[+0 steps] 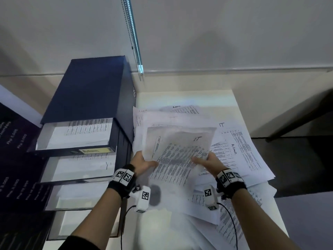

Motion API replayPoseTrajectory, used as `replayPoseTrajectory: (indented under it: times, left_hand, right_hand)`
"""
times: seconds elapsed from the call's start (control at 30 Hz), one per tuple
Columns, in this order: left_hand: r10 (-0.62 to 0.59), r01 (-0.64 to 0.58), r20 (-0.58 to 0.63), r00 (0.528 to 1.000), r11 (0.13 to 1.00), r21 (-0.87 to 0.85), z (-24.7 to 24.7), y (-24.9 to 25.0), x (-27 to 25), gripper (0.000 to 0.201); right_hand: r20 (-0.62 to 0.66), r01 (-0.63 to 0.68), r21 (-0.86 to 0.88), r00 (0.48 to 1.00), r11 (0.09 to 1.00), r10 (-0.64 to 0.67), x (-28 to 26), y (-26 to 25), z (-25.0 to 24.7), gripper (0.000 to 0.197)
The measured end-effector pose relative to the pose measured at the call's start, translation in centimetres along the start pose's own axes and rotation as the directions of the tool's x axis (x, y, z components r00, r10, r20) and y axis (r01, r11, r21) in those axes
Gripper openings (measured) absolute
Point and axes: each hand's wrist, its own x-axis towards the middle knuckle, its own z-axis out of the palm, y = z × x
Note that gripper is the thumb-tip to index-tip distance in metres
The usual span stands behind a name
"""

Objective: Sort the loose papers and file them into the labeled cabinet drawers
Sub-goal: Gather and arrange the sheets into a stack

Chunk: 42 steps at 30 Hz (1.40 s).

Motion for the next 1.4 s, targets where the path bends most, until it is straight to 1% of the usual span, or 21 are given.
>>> replayPoseTrajectory:
  times: [0.07, 0.1, 0.23, 0.3, 0.4, 0.5, 0.57, 0.63, 0.7, 0.77, 0.83, 0.87, 0.9, 0.97, 1.03, 1.1, 1.17, 1.23, 1.27, 1.33, 1.4]
  left_hand:
    - [0.120, -0.122, -0.071, 0.990, 0.992, -0.014, -0.3, 1.5, -1.1, 0.040]
    - [0.161, -0.168, -0.119, 0.980, 0.985, -0.048, -0.5, 2.3, -1.7, 0.041]
    - [0.274, -0.298, -0.162, 0.948, 0.943, -0.151, -1.0, 3.7, -3.6, 0.031]
    - [0.303, -0.326, -0.171, 0.938, 0.937, -0.128, -0.9, 4.1, -4.4, 0.031]
    - [0.293, -0.309, -0.148, 0.945, 0.945, -0.104, -0.6, 3.5, -4.7, 0.061]
    - [0.200, -0.207, -0.084, 0.976, 0.974, -0.090, -0.3, 2.6, -4.5, 0.081]
    - [0.202, -0.204, -0.059, 0.978, 0.979, -0.017, -0.2, 2.3, -4.0, 0.066]
    - [0.335, -0.321, -0.048, 0.941, 0.929, 0.184, -0.4, 2.6, -4.1, 0.029]
    - [0.378, -0.356, -0.061, 0.924, 0.905, 0.233, -0.8, 3.4, -4.6, 0.037]
    - [0.401, -0.388, -0.042, 0.915, 0.905, 0.172, -1.3, 4.1, -5.9, 0.038]
    - [0.341, -0.343, -0.083, 0.936, 0.939, -0.003, -2.0, 4.9, -7.2, 0.031]
    - [0.341, -0.346, -0.082, 0.937, 0.936, -0.065, -2.7, 5.5, -8.6, 0.022]
    - [0.352, -0.359, -0.093, 0.931, 0.931, -0.068, -3.6, 5.6, -9.5, 0.017]
    - [0.315, -0.330, -0.119, 0.942, 0.934, -0.138, -5.7, 5.4, -11.1, 0.033]
    - [0.289, -0.310, -0.164, 0.943, 0.942, -0.126, -7.8, 4.3, -12.6, 0.039]
    - [0.269, -0.287, -0.178, 0.947, 0.955, -0.082, -9.7, 2.3, -14.0, 0.040]
    - [0.251, -0.254, -0.138, 0.958, 0.967, -0.008, -11.6, -0.4, -15.7, 0.040]
    - [0.195, -0.194, -0.017, 0.981, 0.980, 0.048, -13.4, -4.2, -17.6, 0.039]
    - [0.135, -0.139, 0.054, 0.989, 0.987, 0.083, -14.3, -6.6, -18.6, 0.043]
    - [-0.031, 0.007, 0.138, 0.990, 0.986, 0.167, -15.4, -10.9, -21.2, 0.055]
    - [-0.181, 0.158, 0.084, 0.980, 0.960, 0.231, -16.2, -15.9, -23.3, 0.068]
  right_hand:
    - [-0.116, 0.083, 0.036, 0.990, 0.996, -0.079, -1.0, -2.1, 0.5, 0.023]
    - [-0.181, 0.125, 0.055, 0.977, 0.991, -0.113, -1.7, -3.2, 0.7, 0.022]
    - [-0.302, 0.296, 0.110, 0.919, 0.949, -0.252, -5.2, -6.7, 1.4, 0.037]
    - [-0.318, 0.332, 0.102, 0.904, 0.938, -0.285, -5.9, -6.5, 1.3, 0.048]
    - [-0.312, 0.229, 0.014, 0.926, 0.973, -0.213, -5.8, -4.1, 0.9, 0.066]
    - [-0.357, 0.004, -0.147, 0.932, 0.989, -0.057, -6.0, -1.8, 0.9, 0.068]
    - [-0.351, -0.044, -0.140, 0.936, 0.989, -0.008, -5.7, -0.8, 1.3, 0.072]
    - [-0.298, -0.001, -0.190, 0.953, 0.982, -0.057, -5.2, -0.1, 1.5, 0.074]
    - [-0.268, 0.039, -0.360, 0.953, 0.932, -0.143, -4.7, 0.0, 1.7, 0.051]
    - [-0.267, 0.079, -0.521, 0.930, 0.850, -0.251, -5.3, -1.4, 2.0, 0.028]
    - [-0.279, 0.150, -0.554, 0.893, 0.819, -0.353, -6.5, -3.5, 2.2, 0.024]
    - [-0.302, 0.178, -0.513, 0.878, 0.840, -0.371, -6.7, -4.3, 2.7, 0.025]
    - [-0.296, 0.205, -0.429, 0.888, 0.880, -0.351, -7.5, -5.5, 3.3, 0.025]
    - [-0.214, 0.220, -0.255, 0.937, 0.941, -0.277, -8.7, -7.8, 5.0, 0.025]
    - [-0.098, 0.254, -0.205, 0.955, 0.945, -0.278, -10.0, -9.3, 7.3, 0.025]
    - [0.037, 0.212, -0.189, 0.977, 0.959, -0.209, -10.3, -8.6, 10.3, 0.029]
    - [0.182, 0.094, -0.222, 0.982, 0.971, -0.054, -10.2, -5.7, 14.1, 0.042]
    - [0.325, -0.013, -0.287, 0.939, 0.958, 0.110, -10.5, -1.8, 18.2, 0.077]
    - [0.401, -0.047, -0.331, 0.897, 0.942, 0.186, -11.0, -0.1, 20.4, 0.080]
    - [0.508, -0.095, -0.372, 0.812, 0.923, 0.288, -12.2, 2.7, 24.0, 0.074]
    - [0.544, -0.157, -0.338, 0.772, 0.928, 0.329, -13.8, 3.8, 27.4, 0.076]
